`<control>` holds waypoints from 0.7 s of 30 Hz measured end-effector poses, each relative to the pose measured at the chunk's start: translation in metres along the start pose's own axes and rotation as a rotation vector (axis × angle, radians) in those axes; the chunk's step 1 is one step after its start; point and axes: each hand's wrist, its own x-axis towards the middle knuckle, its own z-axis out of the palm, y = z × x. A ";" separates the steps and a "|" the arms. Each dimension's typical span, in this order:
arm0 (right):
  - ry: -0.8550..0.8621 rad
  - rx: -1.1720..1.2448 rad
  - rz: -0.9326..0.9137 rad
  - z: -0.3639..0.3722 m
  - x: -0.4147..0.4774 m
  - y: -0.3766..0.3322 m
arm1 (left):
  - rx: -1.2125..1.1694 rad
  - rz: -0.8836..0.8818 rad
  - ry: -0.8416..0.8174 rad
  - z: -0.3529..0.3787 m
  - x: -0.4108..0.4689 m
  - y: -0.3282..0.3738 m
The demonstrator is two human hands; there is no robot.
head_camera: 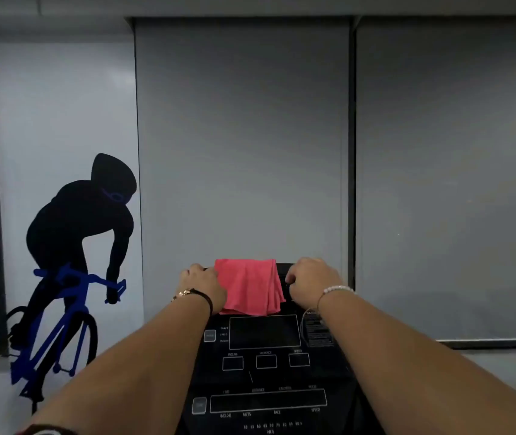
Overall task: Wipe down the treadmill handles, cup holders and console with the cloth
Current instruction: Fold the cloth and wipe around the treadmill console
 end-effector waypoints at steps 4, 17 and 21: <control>-0.100 0.007 -0.006 0.032 0.012 -0.005 | -0.051 -0.011 -0.097 0.010 0.012 -0.005; -0.391 0.236 0.108 0.101 0.020 -0.002 | -0.530 -0.195 -0.122 0.049 0.019 -0.005; -0.354 0.170 0.073 0.097 0.019 -0.002 | -0.860 -0.399 -0.243 0.045 0.014 0.000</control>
